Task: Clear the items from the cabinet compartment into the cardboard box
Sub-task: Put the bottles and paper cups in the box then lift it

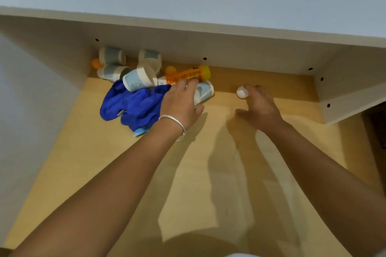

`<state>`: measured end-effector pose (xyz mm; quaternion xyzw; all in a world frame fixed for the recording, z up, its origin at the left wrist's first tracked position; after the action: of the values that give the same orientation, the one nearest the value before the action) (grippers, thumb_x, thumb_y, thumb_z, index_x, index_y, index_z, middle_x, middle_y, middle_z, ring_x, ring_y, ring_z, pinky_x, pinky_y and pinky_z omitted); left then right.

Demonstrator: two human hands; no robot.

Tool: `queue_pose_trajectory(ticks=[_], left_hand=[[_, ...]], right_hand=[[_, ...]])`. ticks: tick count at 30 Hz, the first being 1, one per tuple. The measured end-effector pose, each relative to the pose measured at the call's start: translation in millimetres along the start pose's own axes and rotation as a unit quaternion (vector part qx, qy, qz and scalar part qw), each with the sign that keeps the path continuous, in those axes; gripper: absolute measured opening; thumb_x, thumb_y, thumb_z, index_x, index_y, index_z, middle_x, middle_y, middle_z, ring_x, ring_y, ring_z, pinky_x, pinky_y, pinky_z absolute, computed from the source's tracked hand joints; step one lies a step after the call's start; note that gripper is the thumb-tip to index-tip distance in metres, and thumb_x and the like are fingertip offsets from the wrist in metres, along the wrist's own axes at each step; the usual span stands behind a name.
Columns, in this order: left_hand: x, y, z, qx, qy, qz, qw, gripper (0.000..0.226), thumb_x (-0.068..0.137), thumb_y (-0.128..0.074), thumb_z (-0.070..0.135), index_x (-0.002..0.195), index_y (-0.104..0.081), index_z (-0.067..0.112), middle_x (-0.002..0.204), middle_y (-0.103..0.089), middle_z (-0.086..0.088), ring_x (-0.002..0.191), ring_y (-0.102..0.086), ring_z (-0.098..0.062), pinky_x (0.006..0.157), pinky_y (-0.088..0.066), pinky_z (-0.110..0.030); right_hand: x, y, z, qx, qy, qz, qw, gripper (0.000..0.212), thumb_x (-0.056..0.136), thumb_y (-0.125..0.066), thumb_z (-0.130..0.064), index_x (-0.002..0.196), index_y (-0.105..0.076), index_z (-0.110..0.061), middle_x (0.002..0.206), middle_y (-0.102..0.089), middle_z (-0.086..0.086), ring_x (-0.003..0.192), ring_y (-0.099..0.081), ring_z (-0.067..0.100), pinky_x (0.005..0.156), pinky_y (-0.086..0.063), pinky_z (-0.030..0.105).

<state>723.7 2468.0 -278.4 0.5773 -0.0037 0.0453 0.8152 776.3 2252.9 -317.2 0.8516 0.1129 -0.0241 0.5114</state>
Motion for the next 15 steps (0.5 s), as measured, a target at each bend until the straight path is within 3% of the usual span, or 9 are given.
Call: queue_pose_trajectory(ticks=[5, 8, 15], left_hand=[[31.1, -25.0, -4.7, 0.045, 0.007, -0.025, 0.999, 0.07, 0.074, -0.072, 0.045, 0.132, -0.04, 0.023, 0.126, -0.049, -0.007, 0.115, -0.048, -0.03, 0.09, -0.046, -0.044], [35.2, -41.5, -10.0, 0.064, 0.027, -0.053, 0.996, 0.071, 0.074, -0.072, 0.045, 0.132, -0.038, 0.023, 0.125, -0.048, -0.008, 0.113, -0.048, -0.03, 0.086, -0.046, -0.042], [34.5, -43.1, -12.6, 0.062, 0.036, -0.07, 0.995, 0.068, 0.074, -0.073, 0.038, 0.13, -0.038, 0.023, 0.12, -0.053, -0.007, 0.108, -0.052, -0.029, 0.079, -0.046, -0.039]], right_hand=[[35.2, -17.1, 7.2, -0.031, 0.011, -0.033, 0.999, 0.075, 0.078, -0.072, -0.037, 0.145, -0.038, -0.031, 0.153, -0.029, 0.009, 0.139, -0.028, 0.033, 0.106, -0.038, 0.044], [43.6, -24.5, 4.4, -0.04, 0.031, -0.048, 0.998, 0.07, 0.084, -0.068, -0.03, 0.146, -0.036, -0.031, 0.157, -0.024, 0.005, 0.141, -0.025, 0.029, 0.108, -0.035, 0.041], [40.2, -33.2, -4.0, -0.057, 0.046, -0.012, 0.997, 0.048, 0.089, -0.052, -0.008, 0.134, -0.054, -0.024, 0.139, -0.045, 0.009, 0.125, -0.045, 0.027, 0.091, -0.042, 0.032]])
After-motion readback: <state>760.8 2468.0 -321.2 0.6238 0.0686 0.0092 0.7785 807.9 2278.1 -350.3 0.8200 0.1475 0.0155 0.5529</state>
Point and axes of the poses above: each hand's wrist, its own x-axis towards the middle knuckle, its own y-axis out of the back of the hand, z = x × y, the point moved 8 cm from there along x, towards the middle knuckle
